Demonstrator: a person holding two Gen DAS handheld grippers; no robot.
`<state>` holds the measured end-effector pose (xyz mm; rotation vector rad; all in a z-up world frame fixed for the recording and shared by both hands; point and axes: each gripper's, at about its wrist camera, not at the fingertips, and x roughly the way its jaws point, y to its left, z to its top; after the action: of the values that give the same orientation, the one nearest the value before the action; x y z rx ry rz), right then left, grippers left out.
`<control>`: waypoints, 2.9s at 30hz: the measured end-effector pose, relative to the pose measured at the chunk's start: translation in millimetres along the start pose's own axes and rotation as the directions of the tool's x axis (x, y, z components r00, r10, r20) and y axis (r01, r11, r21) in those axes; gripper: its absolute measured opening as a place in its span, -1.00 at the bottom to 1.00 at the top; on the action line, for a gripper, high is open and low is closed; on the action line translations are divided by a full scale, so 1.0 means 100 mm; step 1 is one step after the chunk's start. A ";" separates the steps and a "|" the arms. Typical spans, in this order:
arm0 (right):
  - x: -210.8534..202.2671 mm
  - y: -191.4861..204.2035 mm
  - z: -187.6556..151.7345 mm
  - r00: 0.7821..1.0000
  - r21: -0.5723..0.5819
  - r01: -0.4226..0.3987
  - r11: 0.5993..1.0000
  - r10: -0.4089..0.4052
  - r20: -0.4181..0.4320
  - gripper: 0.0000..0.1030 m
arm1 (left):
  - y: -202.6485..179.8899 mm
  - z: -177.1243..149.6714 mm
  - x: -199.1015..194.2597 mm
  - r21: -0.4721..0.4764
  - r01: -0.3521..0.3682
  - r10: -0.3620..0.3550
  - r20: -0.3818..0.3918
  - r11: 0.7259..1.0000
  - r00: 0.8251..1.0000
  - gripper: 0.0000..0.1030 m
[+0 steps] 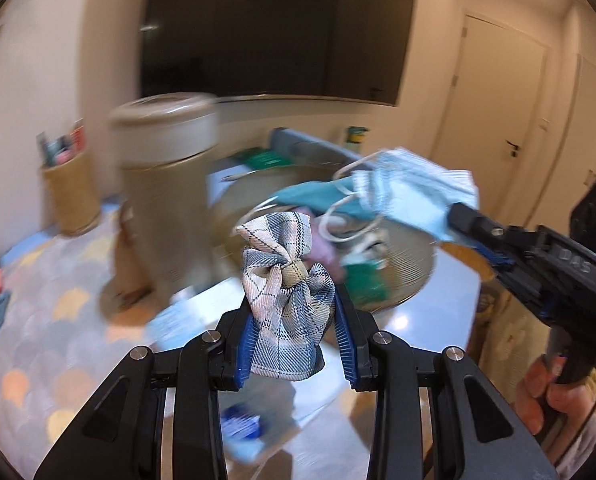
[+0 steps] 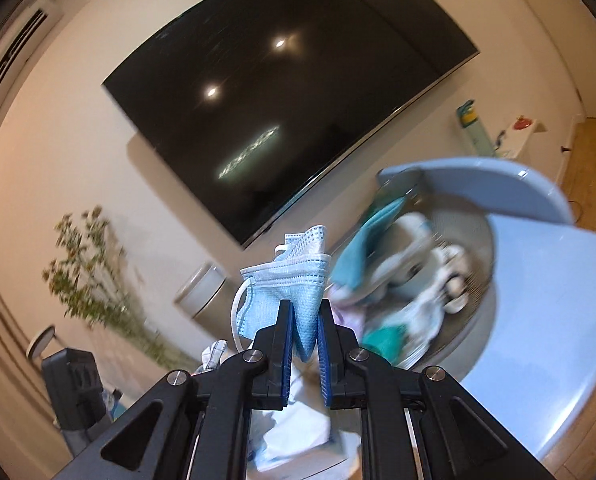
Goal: Organize soft objects
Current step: 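Carry the plaid bow and blue mask with both tools to the glass bowl, then open both tools to release the bow and mask into the bowl, then move both open tools back over the bed, then grasp the blue cloth with the left tool while the right tool grasps the pink clay bag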
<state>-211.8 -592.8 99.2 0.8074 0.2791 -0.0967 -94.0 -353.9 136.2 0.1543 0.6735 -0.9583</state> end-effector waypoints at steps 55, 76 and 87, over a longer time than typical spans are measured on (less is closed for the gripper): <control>0.93 1.45 -0.61 0.958 -0.172 0.123 0.977 -0.162 -0.237 0.86 | 1.64 -0.27 -0.38 -0.061 -0.153 0.144 -0.128 0.986 0.981 0.69; 3.64 2.92 -2.22 0.778 -0.424 -0.307 0.852 -0.032 -0.628 0.90 | 3.91 -0.99 -0.44 -0.289 -0.354 0.290 -0.241 0.889 0.926 0.69; 4.38 2.89 -2.79 0.718 -0.502 -0.414 0.759 -0.066 -0.693 0.91 | 3.76 -0.99 -0.22 -0.175 -0.416 0.363 -0.271 0.892 0.891 1.00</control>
<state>205.2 -182.6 -5.9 0.1406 0.8818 0.4959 151.6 -79.7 8.9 0.1915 0.9229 -0.4687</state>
